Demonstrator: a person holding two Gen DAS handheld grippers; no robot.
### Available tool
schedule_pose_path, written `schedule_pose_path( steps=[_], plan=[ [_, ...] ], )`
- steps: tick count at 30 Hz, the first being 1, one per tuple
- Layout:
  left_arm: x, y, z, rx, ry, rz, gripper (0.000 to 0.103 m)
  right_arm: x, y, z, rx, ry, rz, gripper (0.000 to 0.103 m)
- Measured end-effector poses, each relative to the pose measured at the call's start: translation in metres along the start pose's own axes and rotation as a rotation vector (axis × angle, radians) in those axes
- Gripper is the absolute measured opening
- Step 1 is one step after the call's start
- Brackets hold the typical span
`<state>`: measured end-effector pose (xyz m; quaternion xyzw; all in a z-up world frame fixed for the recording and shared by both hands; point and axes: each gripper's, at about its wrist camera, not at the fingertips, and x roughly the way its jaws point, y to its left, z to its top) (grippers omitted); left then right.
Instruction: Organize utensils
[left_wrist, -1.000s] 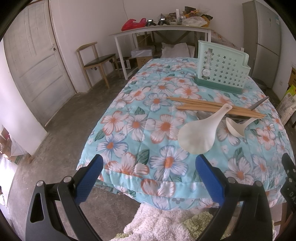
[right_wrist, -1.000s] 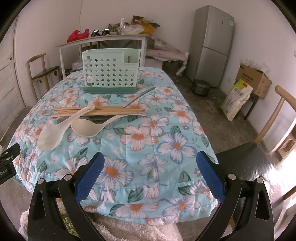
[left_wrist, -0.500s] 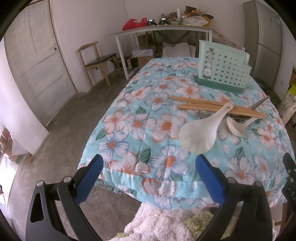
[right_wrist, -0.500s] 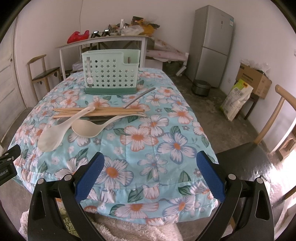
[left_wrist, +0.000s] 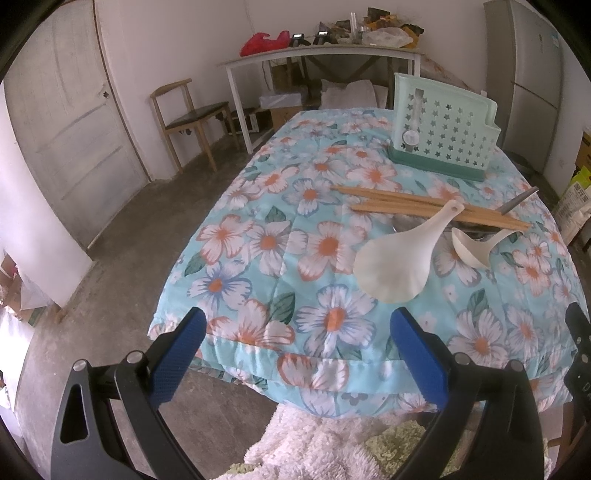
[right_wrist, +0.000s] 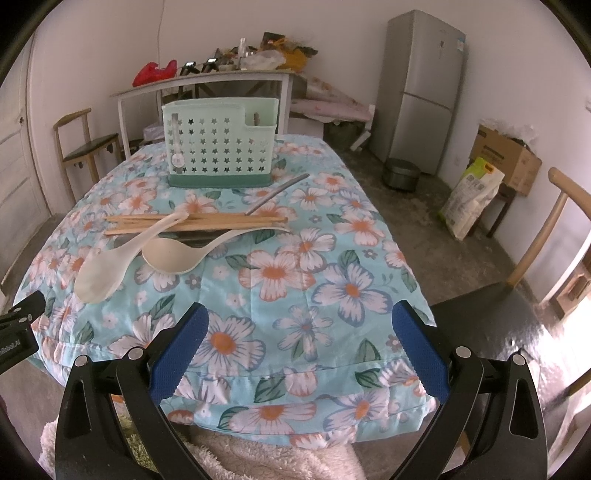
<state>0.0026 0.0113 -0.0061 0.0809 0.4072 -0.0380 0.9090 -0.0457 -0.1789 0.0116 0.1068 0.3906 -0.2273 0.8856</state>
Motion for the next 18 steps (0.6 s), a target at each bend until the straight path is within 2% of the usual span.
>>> schedule_pose_path(
  steps=[5, 14, 18],
  plan=[
    [0.020, -0.003, 0.007, -0.004, 0.043, -0.031, 0.097, 0.011, 0.007, -0.003, -0.034, 0.034, 0.018, 0.095],
    [0.078, -0.018, 0.006, 0.056, 0.200, -0.090, 0.097, 0.049, 0.024, -0.010, -0.076, 0.170, 0.108, 0.095],
    [0.086, -0.013, 0.003, 0.013, 0.199, -0.120, 0.099, 0.063, 0.031, -0.015, -0.089, 0.214, 0.153, 0.095]
  ],
)
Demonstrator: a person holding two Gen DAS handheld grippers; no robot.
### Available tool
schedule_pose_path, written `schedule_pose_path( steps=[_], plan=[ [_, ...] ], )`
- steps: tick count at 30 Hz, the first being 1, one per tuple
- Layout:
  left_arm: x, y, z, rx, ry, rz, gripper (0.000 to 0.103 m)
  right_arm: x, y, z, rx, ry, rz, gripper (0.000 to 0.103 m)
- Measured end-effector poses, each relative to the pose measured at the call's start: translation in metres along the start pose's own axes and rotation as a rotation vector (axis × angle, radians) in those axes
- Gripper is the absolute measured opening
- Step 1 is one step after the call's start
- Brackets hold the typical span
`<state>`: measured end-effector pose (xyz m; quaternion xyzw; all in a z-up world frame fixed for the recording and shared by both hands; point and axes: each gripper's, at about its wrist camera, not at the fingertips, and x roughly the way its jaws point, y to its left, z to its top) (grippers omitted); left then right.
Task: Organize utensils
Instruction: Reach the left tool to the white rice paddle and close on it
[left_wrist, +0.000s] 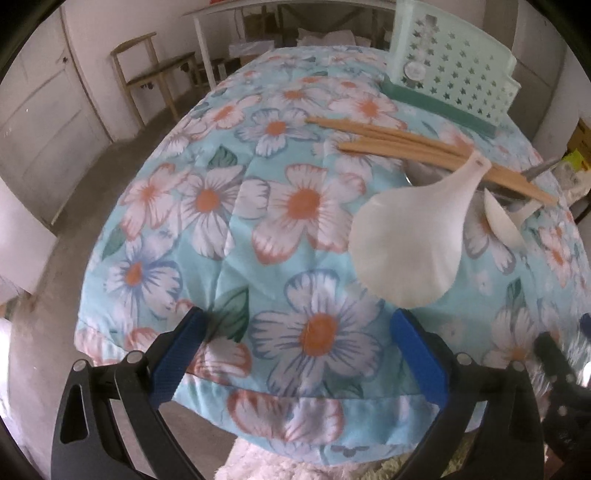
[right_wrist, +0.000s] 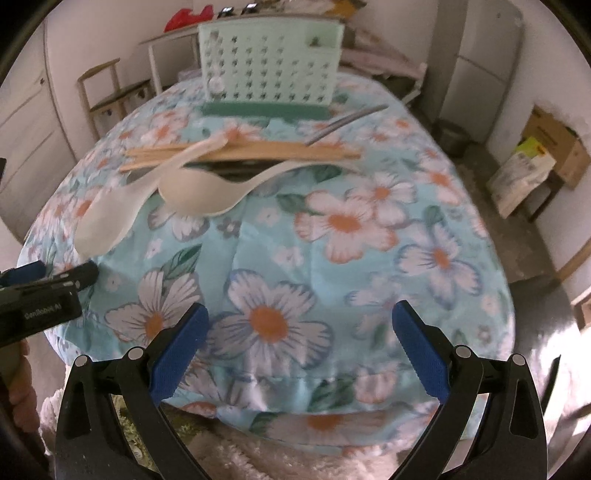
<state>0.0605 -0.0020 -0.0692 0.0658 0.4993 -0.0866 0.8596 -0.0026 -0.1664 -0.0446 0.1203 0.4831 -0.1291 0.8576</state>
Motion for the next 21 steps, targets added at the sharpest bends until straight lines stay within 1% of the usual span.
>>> schedule_pose_path(
  steps=[4, 11, 15, 17, 18, 20, 21],
  plan=[
    [-0.001, 0.000, -0.008, -0.004, -0.042, 0.000, 0.099, 0.012, 0.003, 0.001, -0.008, 0.013, 0.018, 0.095],
    [-0.008, -0.001, -0.019, -0.018, -0.073, 0.020, 0.099, 0.017, 0.001, 0.001, -0.005, 0.008, 0.043, 0.095],
    [-0.009, 0.001, -0.021, -0.014, -0.059, 0.010, 0.099, 0.017, 0.000, 0.000, -0.005, 0.003, 0.052, 0.095],
    [-0.013, 0.004, -0.019, -0.018, -0.051, -0.030, 0.099, 0.017, -0.001, -0.001, -0.007, 0.000, 0.056, 0.095],
    [-0.016, 0.007, -0.015, -0.029, -0.061, -0.060, 0.099, 0.017, -0.001, 0.000, -0.006, 0.001, 0.055, 0.095],
    [-0.029, 0.014, -0.012, -0.063, -0.128, -0.140, 0.099, 0.016, -0.001, -0.002, -0.007, -0.002, 0.061, 0.095],
    [-0.034, 0.016, -0.011, -0.064, -0.149, -0.166, 0.098, 0.016, -0.001, -0.002, -0.008, -0.004, 0.062, 0.095]
  ],
)
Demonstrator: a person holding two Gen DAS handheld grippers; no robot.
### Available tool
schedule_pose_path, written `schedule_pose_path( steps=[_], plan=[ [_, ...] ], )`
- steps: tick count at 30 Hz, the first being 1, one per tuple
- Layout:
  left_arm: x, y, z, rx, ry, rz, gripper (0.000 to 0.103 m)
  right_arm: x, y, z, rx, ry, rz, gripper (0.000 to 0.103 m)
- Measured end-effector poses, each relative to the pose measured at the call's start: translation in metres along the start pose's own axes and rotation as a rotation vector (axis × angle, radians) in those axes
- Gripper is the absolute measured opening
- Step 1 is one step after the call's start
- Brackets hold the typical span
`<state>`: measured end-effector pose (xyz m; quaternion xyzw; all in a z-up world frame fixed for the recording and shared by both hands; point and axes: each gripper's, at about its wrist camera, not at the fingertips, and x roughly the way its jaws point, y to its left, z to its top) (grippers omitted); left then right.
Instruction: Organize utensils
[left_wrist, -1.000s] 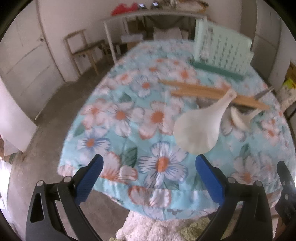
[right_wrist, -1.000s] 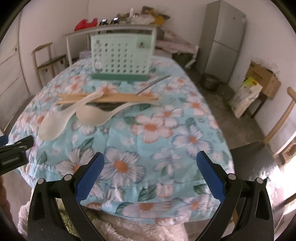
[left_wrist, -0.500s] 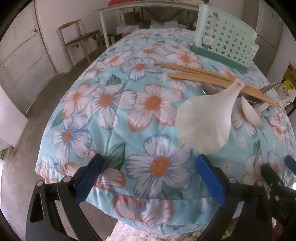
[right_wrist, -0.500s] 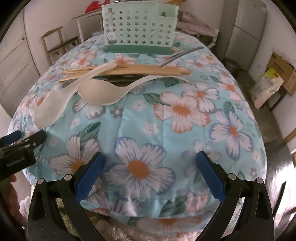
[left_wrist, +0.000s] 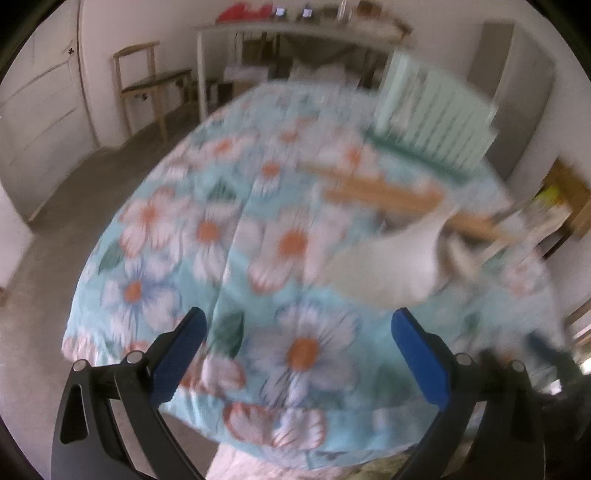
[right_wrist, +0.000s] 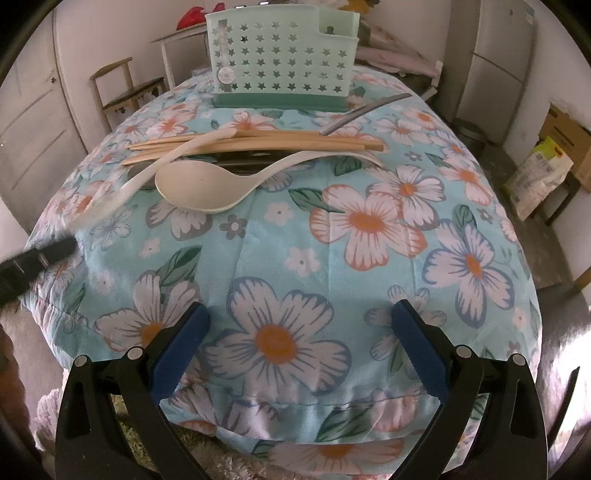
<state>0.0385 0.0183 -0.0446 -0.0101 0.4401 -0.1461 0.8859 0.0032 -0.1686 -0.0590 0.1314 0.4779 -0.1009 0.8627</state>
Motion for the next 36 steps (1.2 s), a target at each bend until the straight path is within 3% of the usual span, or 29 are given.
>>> schedule_pose_path(
  steps=[2, 4, 9, 14, 16, 23, 27, 34, 36],
  plan=[
    [-0.006, -0.002, 0.005, 0.008, -0.026, -0.069, 0.096, 0.000, 0.000, 0.000, -0.001, -0.002, 0.001, 0.095],
    [-0.007, 0.001, 0.007, -0.018, -0.016, -0.141, 0.088, 0.000, 0.000, 0.000, -0.003, -0.005, 0.002, 0.095],
    [0.009, 0.014, 0.011, -0.160, 0.096, -0.325, 0.061, 0.000, 0.000, 0.000, -0.003, -0.009, 0.003, 0.095],
    [0.024, 0.021, 0.004, -0.296, 0.187, -0.444, 0.047, 0.001, 0.001, 0.000, -0.003, -0.013, 0.001, 0.095],
    [0.027, 0.022, 0.005, -0.323, 0.189, -0.459, 0.044, 0.001, 0.001, 0.000, -0.002, -0.014, 0.001, 0.095],
    [0.041, 0.027, 0.010, -0.377, 0.178, -0.445, 0.014, 0.002, 0.001, 0.001, 0.002, -0.017, 0.001, 0.096],
    [0.041, 0.033, 0.009, -0.385, 0.166, -0.451, 0.008, 0.001, 0.001, 0.000, -0.001, -0.018, 0.001, 0.096],
    [-0.001, 0.048, 0.029, -0.308, -0.006, -0.442, 0.002, -0.005, -0.001, -0.001, -0.016, -0.014, 0.007, 0.095],
    [-0.016, 0.055, 0.036, -0.295, -0.064, -0.435, 0.002, -0.018, 0.002, 0.001, -0.037, -0.076, -0.016, 0.088]
  ],
)
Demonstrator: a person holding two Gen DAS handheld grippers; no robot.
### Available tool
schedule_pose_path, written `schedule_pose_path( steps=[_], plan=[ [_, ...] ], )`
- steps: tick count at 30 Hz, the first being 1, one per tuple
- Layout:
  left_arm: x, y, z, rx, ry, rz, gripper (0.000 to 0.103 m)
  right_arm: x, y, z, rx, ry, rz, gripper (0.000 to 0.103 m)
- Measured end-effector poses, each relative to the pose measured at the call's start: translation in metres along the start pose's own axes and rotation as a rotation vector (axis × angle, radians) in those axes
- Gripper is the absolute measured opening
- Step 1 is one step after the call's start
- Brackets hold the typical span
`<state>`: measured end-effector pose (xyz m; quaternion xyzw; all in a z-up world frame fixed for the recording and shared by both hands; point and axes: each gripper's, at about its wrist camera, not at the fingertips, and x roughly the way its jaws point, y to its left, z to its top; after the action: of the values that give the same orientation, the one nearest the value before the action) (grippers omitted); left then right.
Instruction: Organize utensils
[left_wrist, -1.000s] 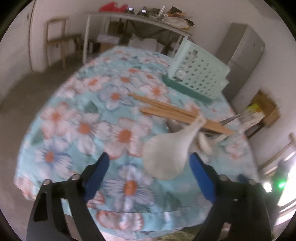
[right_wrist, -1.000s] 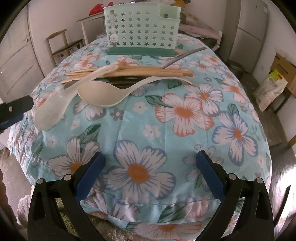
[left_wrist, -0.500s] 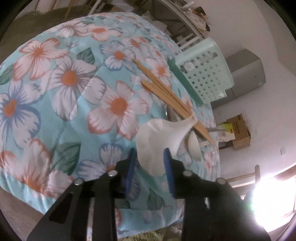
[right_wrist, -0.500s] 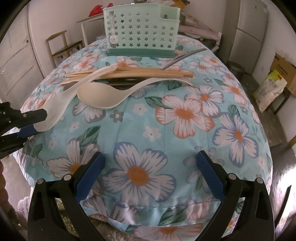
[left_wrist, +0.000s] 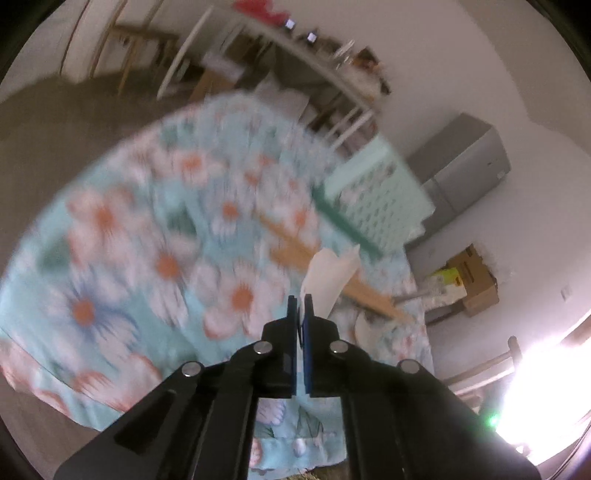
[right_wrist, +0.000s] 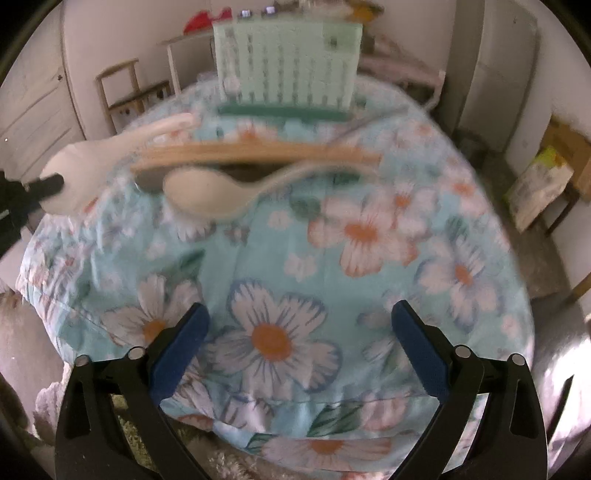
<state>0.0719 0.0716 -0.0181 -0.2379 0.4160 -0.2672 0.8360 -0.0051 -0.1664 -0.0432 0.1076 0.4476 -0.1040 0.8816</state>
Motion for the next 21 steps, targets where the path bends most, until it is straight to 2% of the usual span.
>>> schedule_pose_path(
  steps=[2, 4, 5, 9, 10, 12, 17, 21],
  plan=[
    [-0.014, -0.001, 0.010, 0.028, -0.053, -0.001, 0.001, -0.018, 0.012, 0.006, -0.069, -0.099, -0.007, 0.084],
    [-0.023, 0.001, 0.018, 0.042, -0.086, 0.004, 0.002, -0.028, 0.030, 0.012, -0.160, -0.170, 0.004, 0.084],
    [-0.025, 0.003, 0.021, 0.043, -0.095, 0.004, 0.001, -0.031, 0.044, 0.015, -0.223, -0.199, 0.015, 0.080],
    [-0.026, 0.010, 0.029, 0.043, -0.117, 0.034, 0.001, -0.026, 0.090, 0.025, -0.408, -0.253, 0.007, 0.061],
    [-0.026, 0.015, 0.030, 0.044, -0.120, 0.046, 0.001, -0.023, 0.098, 0.027, -0.444, -0.261, -0.005, 0.060],
    [-0.025, 0.021, 0.031, 0.034, -0.117, 0.052, 0.001, -0.011, 0.117, 0.031, -0.526, -0.257, -0.036, 0.052],
    [-0.018, 0.043, 0.031, 0.005, -0.102, 0.071, 0.002, 0.024, 0.146, 0.033, -0.647, -0.177, -0.076, 0.037],
    [-0.015, 0.052, 0.033, -0.002, -0.094, 0.081, 0.002, 0.045, 0.158, 0.032, -0.708, -0.156, -0.138, 0.035]
  ],
)
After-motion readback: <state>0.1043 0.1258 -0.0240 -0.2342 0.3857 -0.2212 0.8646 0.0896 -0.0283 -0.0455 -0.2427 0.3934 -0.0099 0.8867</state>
